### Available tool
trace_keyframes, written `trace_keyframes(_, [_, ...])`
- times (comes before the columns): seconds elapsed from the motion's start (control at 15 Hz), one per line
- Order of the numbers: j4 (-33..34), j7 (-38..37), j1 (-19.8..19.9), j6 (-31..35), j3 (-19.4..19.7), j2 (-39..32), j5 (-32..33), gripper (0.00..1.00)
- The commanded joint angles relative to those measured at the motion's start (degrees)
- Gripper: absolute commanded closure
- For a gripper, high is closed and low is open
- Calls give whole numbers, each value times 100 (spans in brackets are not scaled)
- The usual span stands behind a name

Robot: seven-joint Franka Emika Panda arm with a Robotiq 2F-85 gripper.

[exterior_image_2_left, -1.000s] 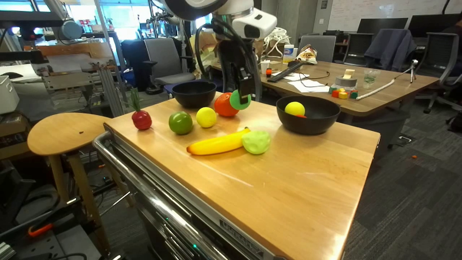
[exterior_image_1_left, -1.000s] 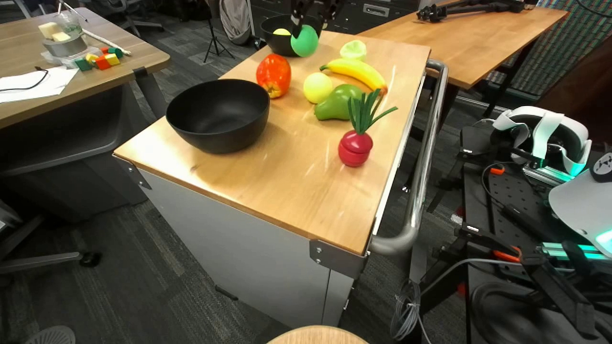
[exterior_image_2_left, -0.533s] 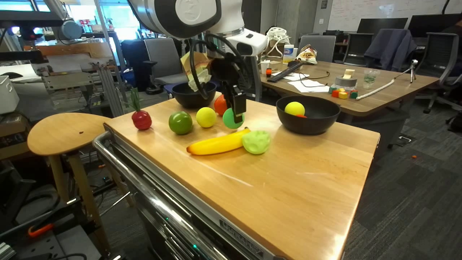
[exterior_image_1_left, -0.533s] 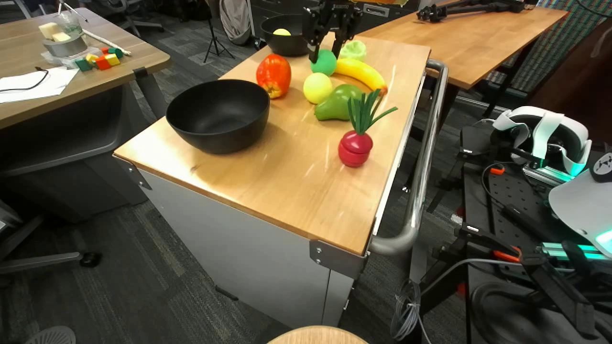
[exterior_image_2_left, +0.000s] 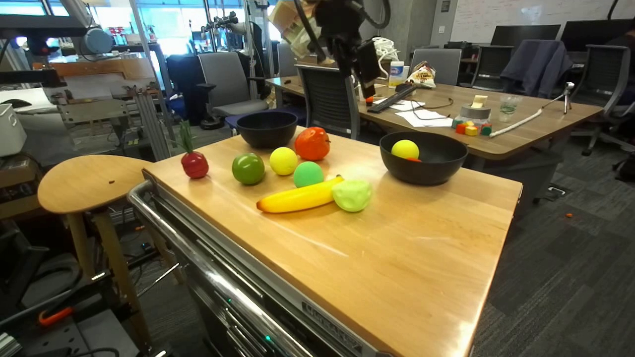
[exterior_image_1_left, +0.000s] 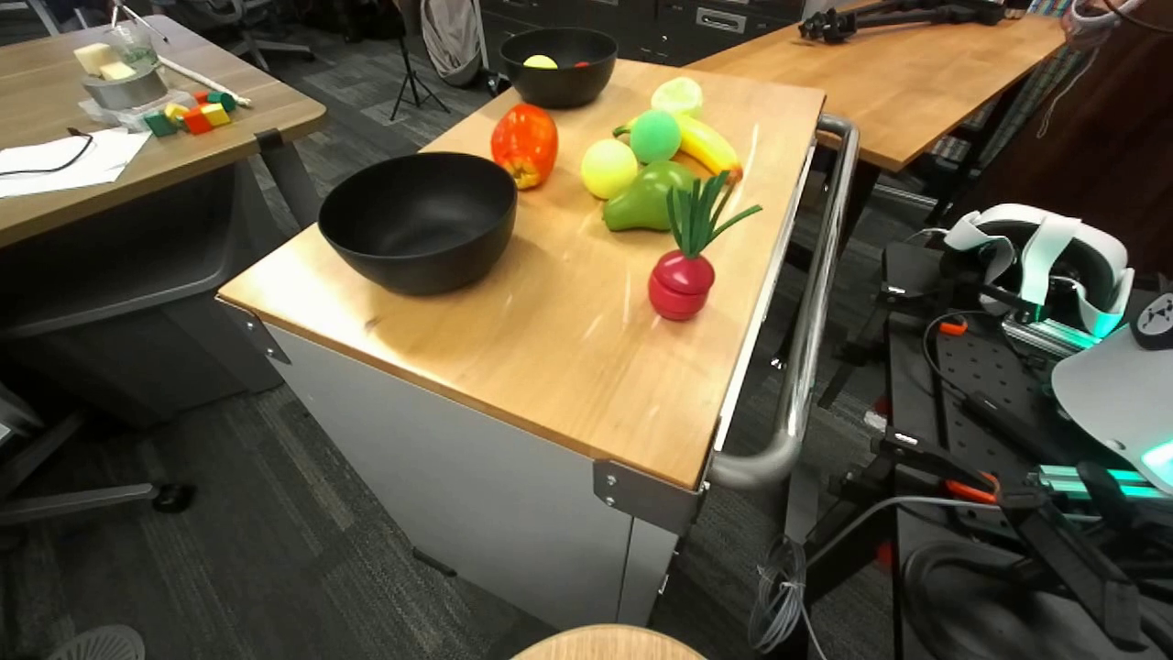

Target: Take the plastic fruits and vegetables and place them on the table

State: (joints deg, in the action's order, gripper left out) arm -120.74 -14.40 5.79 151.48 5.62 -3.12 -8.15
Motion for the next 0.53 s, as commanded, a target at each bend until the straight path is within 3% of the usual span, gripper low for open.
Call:
trace_keyframes(0.0, [884,123,141,-105,129,-670,-218,0])
trace_keyframes(0.07, [1090,69,185,-92,180,-901,-196,21])
trace_keyframes(0.2, [1447,-37,258,-94,265,-1318,-139,32])
trace_keyframes(0.4, [1969,-124,352,-192,358,-1941,-113,58])
trace_keyframes(0.47, [2103,-138,376,-224,373,-2106,-120,42])
